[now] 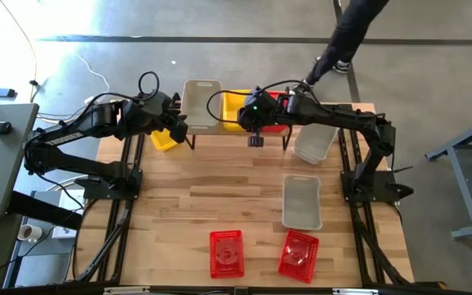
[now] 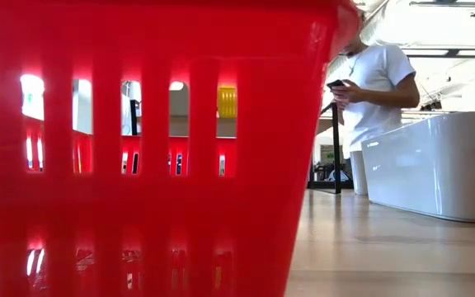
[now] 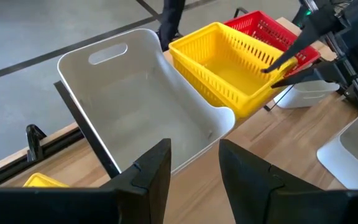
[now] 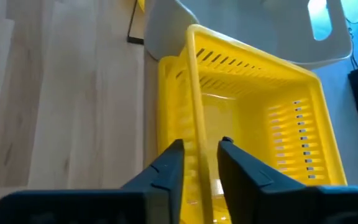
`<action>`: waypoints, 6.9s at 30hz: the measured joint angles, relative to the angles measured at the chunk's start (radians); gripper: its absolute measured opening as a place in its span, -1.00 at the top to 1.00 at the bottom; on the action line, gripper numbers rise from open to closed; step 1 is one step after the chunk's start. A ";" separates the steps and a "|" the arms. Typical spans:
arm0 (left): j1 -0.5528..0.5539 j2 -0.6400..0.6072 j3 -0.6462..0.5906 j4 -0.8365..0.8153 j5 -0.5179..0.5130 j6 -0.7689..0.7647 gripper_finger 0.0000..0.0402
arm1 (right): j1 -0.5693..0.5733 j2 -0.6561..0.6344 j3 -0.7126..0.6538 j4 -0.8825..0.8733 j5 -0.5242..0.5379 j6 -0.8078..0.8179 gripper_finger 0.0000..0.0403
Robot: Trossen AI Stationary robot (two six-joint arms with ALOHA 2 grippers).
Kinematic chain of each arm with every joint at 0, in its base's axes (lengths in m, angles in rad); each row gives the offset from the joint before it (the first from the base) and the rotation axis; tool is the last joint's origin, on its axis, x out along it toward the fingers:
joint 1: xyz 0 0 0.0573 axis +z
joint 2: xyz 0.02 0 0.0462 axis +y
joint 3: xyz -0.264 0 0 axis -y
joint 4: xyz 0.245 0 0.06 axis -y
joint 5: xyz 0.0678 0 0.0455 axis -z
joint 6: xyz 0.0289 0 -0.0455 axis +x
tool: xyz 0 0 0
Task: Stack baskets on shelf by color
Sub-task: Stack the bottom yellow bin on top of the other yellow bin on the shelf, then stack the bottom gray bin on top of the other gray bin on the shelf
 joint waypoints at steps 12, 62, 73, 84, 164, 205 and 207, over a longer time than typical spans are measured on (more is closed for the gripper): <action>0.000 0.000 0.000 -0.009 0.012 0.001 0.38 | 0.013 -0.006 0.061 -0.063 -0.005 0.046 0.43; -0.261 0.011 0.000 -0.308 0.304 -0.027 0.38 | 0.424 -0.007 0.370 -0.824 0.235 1.087 0.43; -0.261 0.098 0.000 -0.268 0.308 -0.083 0.38 | 0.493 -0.022 0.175 -0.837 0.221 1.140 0.43; -0.267 0.177 0.000 -0.233 0.313 -0.088 0.38 | 0.499 -0.188 -0.190 -0.812 0.119 1.314 0.43; -0.416 0.198 0.000 0.185 0.242 0.270 0.38 | 0.643 -0.275 -0.508 -0.265 0.300 2.288 1.00; -0.661 0.429 0.000 0.098 0.090 0.500 0.38 | 0.449 0.103 -0.035 -0.144 0.445 2.066 1.00; -0.659 0.443 0.000 0.089 0.063 0.501 0.38 | 0.448 0.103 -0.035 -0.122 0.445 2.050 1.00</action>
